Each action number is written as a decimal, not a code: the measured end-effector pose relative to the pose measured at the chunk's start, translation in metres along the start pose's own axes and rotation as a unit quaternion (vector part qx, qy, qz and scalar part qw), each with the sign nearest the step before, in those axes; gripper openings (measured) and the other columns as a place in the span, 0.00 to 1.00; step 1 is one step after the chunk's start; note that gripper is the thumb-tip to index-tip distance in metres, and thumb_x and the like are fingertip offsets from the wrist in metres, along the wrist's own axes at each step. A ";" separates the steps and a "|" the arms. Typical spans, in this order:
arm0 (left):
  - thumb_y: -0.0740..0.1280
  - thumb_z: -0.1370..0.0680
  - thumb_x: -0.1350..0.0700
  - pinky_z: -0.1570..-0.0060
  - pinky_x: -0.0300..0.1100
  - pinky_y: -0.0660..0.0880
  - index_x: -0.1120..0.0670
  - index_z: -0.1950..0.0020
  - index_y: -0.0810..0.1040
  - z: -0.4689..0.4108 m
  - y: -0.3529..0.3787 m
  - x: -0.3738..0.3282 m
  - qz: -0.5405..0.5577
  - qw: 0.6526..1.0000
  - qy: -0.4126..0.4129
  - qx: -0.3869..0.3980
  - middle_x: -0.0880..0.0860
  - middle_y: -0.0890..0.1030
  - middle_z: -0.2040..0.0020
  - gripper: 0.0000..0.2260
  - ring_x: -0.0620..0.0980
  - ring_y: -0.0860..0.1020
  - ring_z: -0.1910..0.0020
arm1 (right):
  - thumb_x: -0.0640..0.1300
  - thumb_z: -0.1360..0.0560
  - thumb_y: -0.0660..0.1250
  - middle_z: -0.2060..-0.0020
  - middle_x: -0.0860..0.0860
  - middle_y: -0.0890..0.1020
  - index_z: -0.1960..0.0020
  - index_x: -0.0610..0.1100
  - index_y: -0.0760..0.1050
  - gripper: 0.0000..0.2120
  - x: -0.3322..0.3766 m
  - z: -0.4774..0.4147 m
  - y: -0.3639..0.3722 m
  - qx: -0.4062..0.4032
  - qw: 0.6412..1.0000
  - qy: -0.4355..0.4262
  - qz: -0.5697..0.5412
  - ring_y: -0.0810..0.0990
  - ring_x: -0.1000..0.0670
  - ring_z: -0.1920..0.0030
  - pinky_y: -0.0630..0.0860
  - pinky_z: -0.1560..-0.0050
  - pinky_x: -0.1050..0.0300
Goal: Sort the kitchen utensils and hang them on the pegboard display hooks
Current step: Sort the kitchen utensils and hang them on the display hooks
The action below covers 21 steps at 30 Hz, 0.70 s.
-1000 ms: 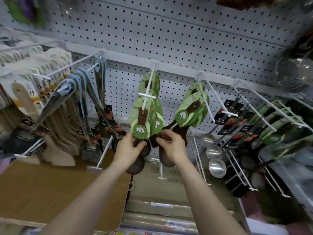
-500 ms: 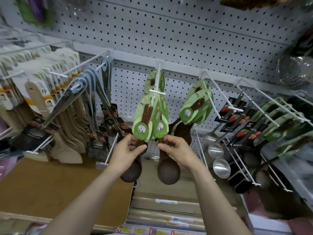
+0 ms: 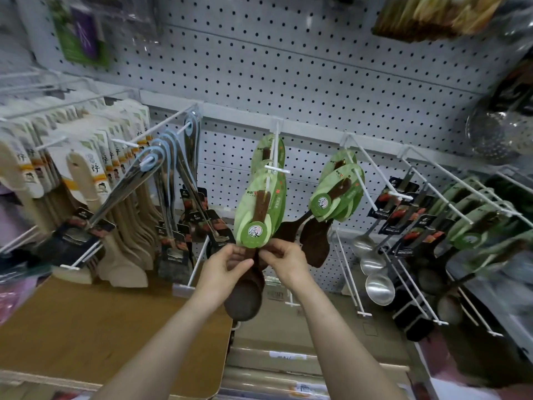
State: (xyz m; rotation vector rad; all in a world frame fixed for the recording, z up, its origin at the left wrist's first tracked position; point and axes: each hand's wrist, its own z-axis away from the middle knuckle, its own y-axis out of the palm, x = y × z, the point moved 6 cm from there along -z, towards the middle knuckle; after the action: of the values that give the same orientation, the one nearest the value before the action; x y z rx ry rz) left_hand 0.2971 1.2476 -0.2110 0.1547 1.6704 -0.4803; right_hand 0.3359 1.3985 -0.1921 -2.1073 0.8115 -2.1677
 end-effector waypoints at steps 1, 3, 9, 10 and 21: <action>0.72 0.26 0.62 0.53 0.30 0.75 0.54 0.50 0.77 -0.001 -0.001 -0.001 -0.004 1.000 -0.002 -0.005 0.49 0.82 0.54 0.07 0.40 0.80 0.56 | 0.33 0.24 0.68 0.62 0.54 0.82 0.48 0.42 0.82 0.08 -0.002 0.000 -0.004 -0.012 1.000 0.009 0.003 0.80 0.61 0.63 0.77 0.57 0.66; 0.70 0.25 0.66 0.55 0.26 0.74 0.57 0.49 0.76 -0.001 -0.005 -0.004 -0.007 1.000 -0.005 -0.019 0.51 0.81 0.53 0.08 0.40 0.79 0.54 | 0.35 0.24 0.69 0.61 0.51 0.82 0.50 0.47 0.81 0.09 -0.006 0.000 -0.016 -0.058 0.998 0.026 0.015 0.81 0.53 0.60 0.80 0.52 0.55; 0.66 0.24 0.65 0.47 0.42 0.77 0.52 0.48 0.72 -0.009 -0.024 -0.020 -0.022 0.995 0.019 -0.093 0.50 0.80 0.52 0.09 0.45 0.79 0.51 | 0.40 0.24 0.69 0.57 0.53 0.83 0.54 0.55 0.78 0.09 0.022 -0.007 -0.053 -0.146 0.989 -0.014 0.005 0.82 0.52 0.53 0.81 0.47 0.46; 0.66 0.23 0.65 0.47 0.43 0.77 0.51 0.49 0.72 -0.011 -0.026 -0.027 -0.021 0.994 0.031 -0.105 0.50 0.80 0.52 0.09 0.46 0.80 0.51 | 0.41 0.24 0.69 0.57 0.53 0.83 0.53 0.55 0.78 0.09 0.029 -0.008 -0.055 -0.149 0.989 -0.025 0.000 0.82 0.53 0.52 0.81 0.47 0.47; 0.63 0.23 0.66 0.50 0.38 0.80 0.49 0.49 0.83 -0.001 0.038 -0.081 -0.049 0.988 0.140 0.029 0.43 0.84 0.55 0.15 0.38 0.82 0.56 | 0.39 0.23 0.69 0.57 0.56 0.79 0.47 0.48 0.72 0.09 0.025 -0.004 -0.112 -0.308 0.951 0.002 -0.024 0.80 0.54 0.55 0.77 0.53 0.61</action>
State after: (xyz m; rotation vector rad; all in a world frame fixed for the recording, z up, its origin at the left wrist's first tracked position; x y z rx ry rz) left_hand 0.3235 1.2965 -0.1411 0.1899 1.9466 -0.6033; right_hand 0.3683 1.4882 -0.1275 -2.3759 1.6300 -2.1292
